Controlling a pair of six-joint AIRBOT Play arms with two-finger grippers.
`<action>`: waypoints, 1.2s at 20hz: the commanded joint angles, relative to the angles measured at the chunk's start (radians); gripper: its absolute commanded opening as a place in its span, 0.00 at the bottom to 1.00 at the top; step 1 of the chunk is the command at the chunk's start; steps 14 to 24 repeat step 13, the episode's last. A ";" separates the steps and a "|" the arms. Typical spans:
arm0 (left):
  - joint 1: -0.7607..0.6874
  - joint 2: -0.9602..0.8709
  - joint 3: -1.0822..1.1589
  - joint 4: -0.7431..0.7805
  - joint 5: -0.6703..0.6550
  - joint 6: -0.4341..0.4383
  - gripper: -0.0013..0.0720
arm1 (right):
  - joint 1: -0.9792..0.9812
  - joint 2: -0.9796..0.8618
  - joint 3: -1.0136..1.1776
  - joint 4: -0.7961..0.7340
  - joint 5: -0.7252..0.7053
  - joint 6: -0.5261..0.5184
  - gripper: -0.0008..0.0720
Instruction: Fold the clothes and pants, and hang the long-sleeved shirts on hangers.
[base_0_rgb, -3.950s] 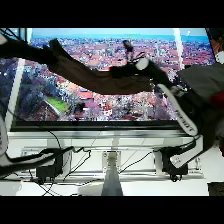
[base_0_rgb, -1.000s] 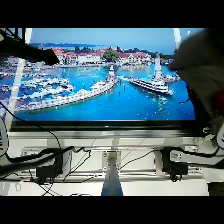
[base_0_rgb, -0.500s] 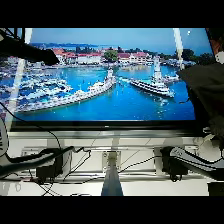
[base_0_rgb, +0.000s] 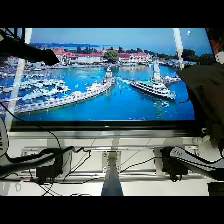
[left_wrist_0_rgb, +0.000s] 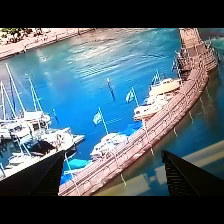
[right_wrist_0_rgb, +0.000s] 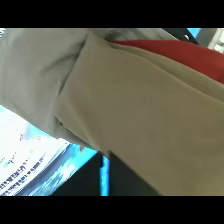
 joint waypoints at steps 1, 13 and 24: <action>0.001 0.000 0.000 0.000 0.000 0.000 0.97 | 0.130 -0.011 0.000 0.024 -0.065 -0.079 0.03; 0.001 0.000 0.000 0.000 0.000 0.000 0.97 | 1.088 -0.011 0.000 -0.038 -0.422 -0.474 0.03; 0.001 0.000 0.000 0.000 0.000 0.000 0.97 | 1.088 -0.011 0.000 -0.038 -0.422 -0.474 0.03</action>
